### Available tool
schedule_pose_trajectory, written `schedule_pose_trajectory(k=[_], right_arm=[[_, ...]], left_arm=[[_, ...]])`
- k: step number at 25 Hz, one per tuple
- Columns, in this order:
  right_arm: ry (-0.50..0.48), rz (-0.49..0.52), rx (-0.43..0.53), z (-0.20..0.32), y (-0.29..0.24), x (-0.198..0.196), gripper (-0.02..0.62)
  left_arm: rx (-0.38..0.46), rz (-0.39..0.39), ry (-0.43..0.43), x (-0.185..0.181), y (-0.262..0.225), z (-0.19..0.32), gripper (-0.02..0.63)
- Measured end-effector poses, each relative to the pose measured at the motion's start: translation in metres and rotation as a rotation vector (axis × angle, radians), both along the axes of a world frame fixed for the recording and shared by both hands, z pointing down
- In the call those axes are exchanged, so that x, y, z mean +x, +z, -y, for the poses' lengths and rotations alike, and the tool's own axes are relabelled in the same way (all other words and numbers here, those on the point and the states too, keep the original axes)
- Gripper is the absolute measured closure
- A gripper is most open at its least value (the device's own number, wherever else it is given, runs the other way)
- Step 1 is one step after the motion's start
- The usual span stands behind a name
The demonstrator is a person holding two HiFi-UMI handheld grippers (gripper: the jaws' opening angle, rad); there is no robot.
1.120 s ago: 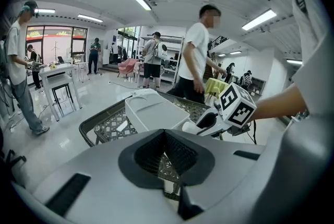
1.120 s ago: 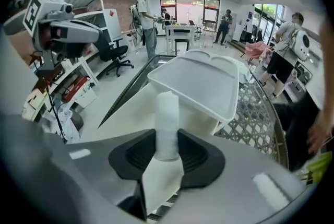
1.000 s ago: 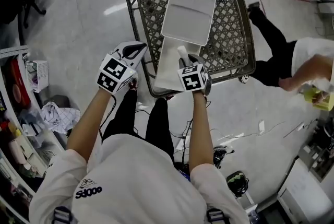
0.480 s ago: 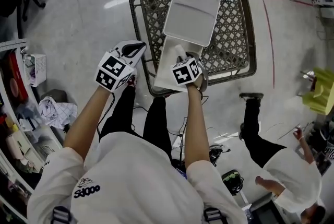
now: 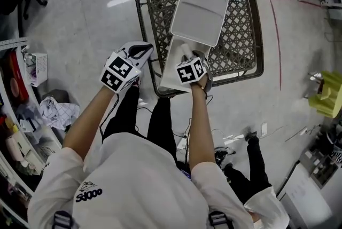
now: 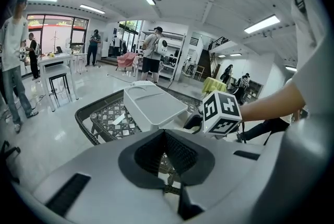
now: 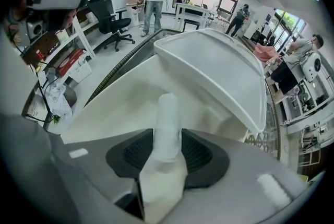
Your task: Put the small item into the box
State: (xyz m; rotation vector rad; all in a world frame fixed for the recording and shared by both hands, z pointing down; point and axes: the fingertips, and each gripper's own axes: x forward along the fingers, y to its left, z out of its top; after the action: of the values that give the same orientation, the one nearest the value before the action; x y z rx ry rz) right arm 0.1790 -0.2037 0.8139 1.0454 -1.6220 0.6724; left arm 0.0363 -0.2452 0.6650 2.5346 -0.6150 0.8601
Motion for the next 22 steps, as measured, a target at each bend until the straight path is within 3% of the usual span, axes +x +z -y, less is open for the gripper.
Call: schedule_pose_trajectory(k=[12,22], right_arm=[[0.012,0.007,0.094,-0.002,-0.038,0.007,0.405],[0.13,0.029,0.243,-0.005,-0.118,0.039,0.505]], left_arm=[[0.029,-0.007,0.026,0.005,-0.017,-0.003,0.601],[0.078,-0.056,0.026,0.021,-0.053,0.0,0.601]])
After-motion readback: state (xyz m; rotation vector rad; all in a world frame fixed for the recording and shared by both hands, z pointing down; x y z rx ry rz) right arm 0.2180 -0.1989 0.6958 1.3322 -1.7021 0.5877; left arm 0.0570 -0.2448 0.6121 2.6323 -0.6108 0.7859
